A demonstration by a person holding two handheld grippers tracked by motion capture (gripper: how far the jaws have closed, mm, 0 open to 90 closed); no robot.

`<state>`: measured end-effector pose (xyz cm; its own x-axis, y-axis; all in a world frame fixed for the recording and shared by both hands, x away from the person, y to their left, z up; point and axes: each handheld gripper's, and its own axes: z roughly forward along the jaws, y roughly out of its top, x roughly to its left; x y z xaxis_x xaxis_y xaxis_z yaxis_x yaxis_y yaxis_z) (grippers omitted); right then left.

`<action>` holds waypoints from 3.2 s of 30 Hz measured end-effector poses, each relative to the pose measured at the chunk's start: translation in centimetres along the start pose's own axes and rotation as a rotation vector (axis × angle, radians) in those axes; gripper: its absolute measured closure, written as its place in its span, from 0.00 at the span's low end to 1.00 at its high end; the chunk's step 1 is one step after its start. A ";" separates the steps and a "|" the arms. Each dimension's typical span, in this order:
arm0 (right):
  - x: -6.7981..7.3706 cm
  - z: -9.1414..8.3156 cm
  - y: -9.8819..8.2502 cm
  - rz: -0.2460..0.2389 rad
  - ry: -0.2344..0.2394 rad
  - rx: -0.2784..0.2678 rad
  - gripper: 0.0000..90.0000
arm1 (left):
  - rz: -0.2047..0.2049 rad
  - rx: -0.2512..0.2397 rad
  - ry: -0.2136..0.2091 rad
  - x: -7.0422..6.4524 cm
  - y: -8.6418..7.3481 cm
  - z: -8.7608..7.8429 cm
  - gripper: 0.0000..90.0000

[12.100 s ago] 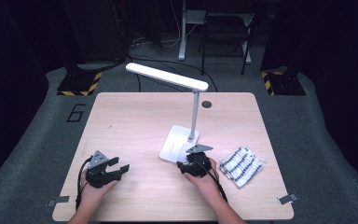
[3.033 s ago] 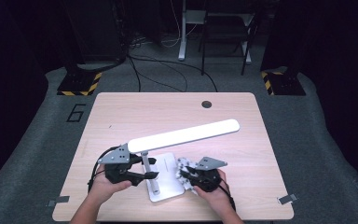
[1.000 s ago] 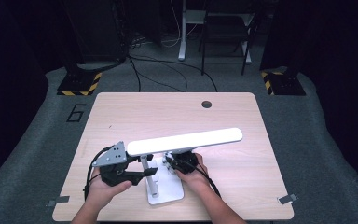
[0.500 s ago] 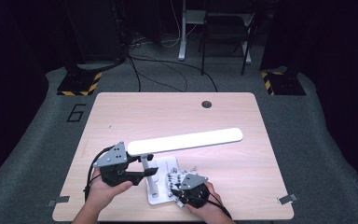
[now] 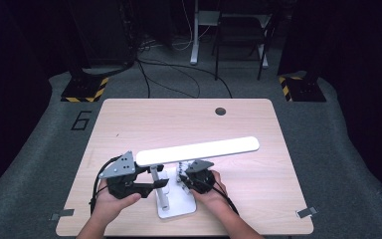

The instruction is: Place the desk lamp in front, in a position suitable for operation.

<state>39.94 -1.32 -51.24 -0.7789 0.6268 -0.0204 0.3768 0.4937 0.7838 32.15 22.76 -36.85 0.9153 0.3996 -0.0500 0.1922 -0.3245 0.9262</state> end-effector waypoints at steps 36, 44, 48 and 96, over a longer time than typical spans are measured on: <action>6.0 -3.5 -2.7 -0.210 0.204 -0.006 0.82 | -0.010 -0.006 0.000 0.0 -0.1 0.0 0.57; 3.8 -0.7 -0.7 -0.104 0.134 -0.020 0.83 | -0.014 -0.010 -0.007 0.0 -0.1 0.0 0.57; 3.3 0.3 0.3 -0.096 0.092 -0.014 0.83 | -0.010 -0.008 -0.011 0.1 -0.1 0.0 0.57; -0.2 1.0 0.5 0.066 -0.029 -0.028 0.81 | -0.007 -0.004 -0.050 0.6 0.4 -1.6 0.53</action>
<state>40.77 -0.55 -51.42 -0.7377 0.6750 0.0141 0.4126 0.4341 0.8008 32.15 24.27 -35.90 0.9305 0.3586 -0.0748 0.1973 -0.3185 0.9272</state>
